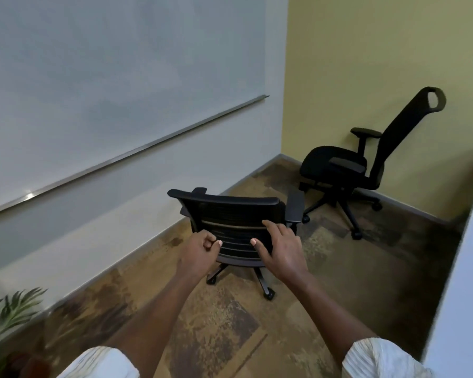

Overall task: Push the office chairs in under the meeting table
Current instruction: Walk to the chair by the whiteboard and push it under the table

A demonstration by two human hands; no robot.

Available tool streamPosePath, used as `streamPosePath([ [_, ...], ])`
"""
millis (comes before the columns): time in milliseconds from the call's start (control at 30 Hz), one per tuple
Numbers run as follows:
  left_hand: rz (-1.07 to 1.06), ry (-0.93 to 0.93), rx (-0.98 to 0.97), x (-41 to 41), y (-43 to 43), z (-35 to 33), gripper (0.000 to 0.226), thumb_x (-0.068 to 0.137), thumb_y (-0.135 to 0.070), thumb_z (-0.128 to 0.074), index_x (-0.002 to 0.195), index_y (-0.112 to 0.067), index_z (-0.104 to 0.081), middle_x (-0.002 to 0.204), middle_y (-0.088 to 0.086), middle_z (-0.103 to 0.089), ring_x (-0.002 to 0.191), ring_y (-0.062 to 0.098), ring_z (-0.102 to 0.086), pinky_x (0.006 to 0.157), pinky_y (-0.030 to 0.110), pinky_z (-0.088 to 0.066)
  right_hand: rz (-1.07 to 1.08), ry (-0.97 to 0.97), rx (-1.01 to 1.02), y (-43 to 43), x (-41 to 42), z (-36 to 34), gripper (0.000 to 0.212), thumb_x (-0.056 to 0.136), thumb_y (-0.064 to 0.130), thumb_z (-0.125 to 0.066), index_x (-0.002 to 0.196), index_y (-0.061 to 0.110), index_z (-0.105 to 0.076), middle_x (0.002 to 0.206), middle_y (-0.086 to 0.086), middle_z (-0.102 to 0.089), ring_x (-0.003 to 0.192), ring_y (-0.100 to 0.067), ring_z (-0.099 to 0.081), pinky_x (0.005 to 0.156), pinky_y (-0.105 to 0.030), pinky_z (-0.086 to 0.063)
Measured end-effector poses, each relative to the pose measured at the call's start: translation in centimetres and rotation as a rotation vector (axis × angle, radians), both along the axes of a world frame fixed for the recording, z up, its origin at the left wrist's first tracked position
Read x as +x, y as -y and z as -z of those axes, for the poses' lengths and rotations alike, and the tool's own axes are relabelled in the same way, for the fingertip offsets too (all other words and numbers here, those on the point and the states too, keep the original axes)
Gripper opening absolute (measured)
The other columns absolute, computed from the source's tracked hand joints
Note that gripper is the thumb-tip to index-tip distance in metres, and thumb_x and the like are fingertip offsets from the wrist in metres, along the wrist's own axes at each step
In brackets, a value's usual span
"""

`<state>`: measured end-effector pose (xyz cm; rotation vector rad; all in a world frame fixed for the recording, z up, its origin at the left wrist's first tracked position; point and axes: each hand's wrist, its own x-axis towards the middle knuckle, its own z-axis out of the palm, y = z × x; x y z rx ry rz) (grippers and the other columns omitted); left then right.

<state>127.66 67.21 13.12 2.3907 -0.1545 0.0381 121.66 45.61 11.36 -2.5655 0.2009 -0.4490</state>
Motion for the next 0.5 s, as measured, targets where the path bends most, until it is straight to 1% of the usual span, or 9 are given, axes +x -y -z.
streamPosePath([
  [33, 0.022, 0.001, 0.005, 2.1, -0.4, 0.3, 0.011, 0.092, -0.035, -0.068, 0.090, -0.024, -0.065, 0.084, -0.004, -0.066, 0.080, 0.012, -0.061, 0.074, 0.035, -0.052, 0.021, -0.001, 0.012, -0.2, 1.6, 0.2, 0.063, 0.099, 0.061, -0.049, 0.149, 0.024, -0.044, 0.137, -0.001, -0.057, 0.124, -0.021, -0.052, 0.100, -0.042, -0.043],
  [67, 0.024, -0.007, -0.001, 2.4, -0.5, 0.2, 0.011, 0.092, -0.035, -0.067, 0.089, -0.025, -0.064, 0.084, -0.004, -0.066, 0.080, 0.012, -0.062, 0.074, 0.036, -0.052, 0.020, 0.002, 0.023, -0.1, 1.7, 0.1, 0.063, 0.099, 0.061, -0.049, 0.149, 0.024, -0.044, 0.137, -0.001, -0.057, 0.125, -0.021, -0.052, 0.101, -0.043, -0.043],
  [133, 0.060, -0.010, -0.007, 7.3, -1.6, 0.2, 0.012, 0.093, -0.035, -0.067, 0.086, -0.027, -0.062, 0.083, -0.004, -0.065, 0.080, 0.013, -0.062, 0.074, 0.037, -0.053, 0.082, 0.007, 0.021, -0.9, 5.3, -0.1, 0.063, 0.099, 0.061, -0.049, 0.149, 0.023, -0.044, 0.137, -0.001, -0.058, 0.125, -0.021, -0.052, 0.102, -0.044, -0.043],
  [167, 0.054, -0.007, -0.015, 7.7, -1.8, 0.1, 0.011, 0.093, -0.035, -0.067, 0.086, -0.027, -0.062, 0.083, -0.004, -0.065, 0.081, 0.014, -0.063, 0.075, 0.037, -0.053, 0.083, 0.008, 0.017, -0.7, 5.5, -0.4, 0.063, 0.099, 0.061, -0.050, 0.149, 0.023, -0.045, 0.137, -0.002, -0.058, 0.124, -0.022, -0.053, 0.102, -0.044, -0.044],
  [200, 0.047, -0.004, -0.024, 10.0, -2.4, -0.1, 0.011, 0.093, -0.035, -0.067, 0.088, -0.026, -0.063, 0.083, -0.005, -0.065, 0.082, 0.014, -0.063, 0.075, 0.038, -0.054, 0.107, 0.012, 0.002, -1.2, 7.2, -0.7, 0.063, 0.099, 0.060, -0.050, 0.148, 0.022, -0.045, 0.136, -0.002, -0.059, 0.124, -0.022, -0.053, 0.101, -0.044, -0.044],
  [300, 0.004, 0.052, -0.068, 14.4, -3.4, -0.2, 0.016, 0.093, -0.037, -0.066, 0.100, -0.022, -0.064, 0.095, -0.003, -0.065, 0.090, 0.018, -0.064, 0.076, 0.036, -0.052, 0.153, 0.006, -0.014, -1.9, 10.2, -1.0, 0.063, 0.099, 0.061, -0.050, 0.148, 0.022, -0.046, 0.137, -0.002, -0.059, 0.124, -0.022, -0.053, 0.101, -0.044, -0.044],
  [367, -0.031, 0.105, -0.062, 16.3, -3.6, -0.3, 0.030, 0.094, -0.040, -0.064, 0.115, -0.017, -0.063, 0.111, 0.003, -0.061, 0.102, 0.021, -0.061, 0.083, 0.035, -0.049, 0.175, 0.008, -0.026, -2.0, 11.7, -1.0, 0.064, 0.098, 0.061, -0.050, 0.148, 0.021, -0.046, 0.136, -0.002, -0.058, 0.122, -0.022, -0.053, 0.098, -0.043, -0.044],
  [433, -0.079, 0.152, -0.022, 20.0, -3.7, -0.5, 0.043, 0.095, -0.043, -0.063, 0.126, -0.014, -0.060, 0.123, 0.010, -0.057, 0.112, 0.027, -0.057, 0.093, 0.042, -0.049, 0.213, 0.011, -0.056, -2.3, 14.5, -1.2, 0.064, 0.098, 0.062, -0.050, 0.147, 0.021, -0.048, 0.136, -0.002, -0.058, 0.120, -0.023, -0.053, 0.095, -0.042, -0.044],
  [500, -0.140, 0.187, 0.020, 22.1, -3.6, -1.0, 0.049, 0.094, -0.045, -0.063, 0.131, -0.013, -0.057, 0.128, 0.014, -0.055, 0.117, 0.033, -0.055, 0.100, 0.051, -0.046, 0.228, 0.018, -0.082, -2.0, 16.3, -1.6, 0.065, 0.097, 0.064, -0.049, 0.146, 0.022, -0.049, 0.136, -0.002, -0.058, 0.121, -0.023, -0.052, 0.094, -0.041, -0.044],
])
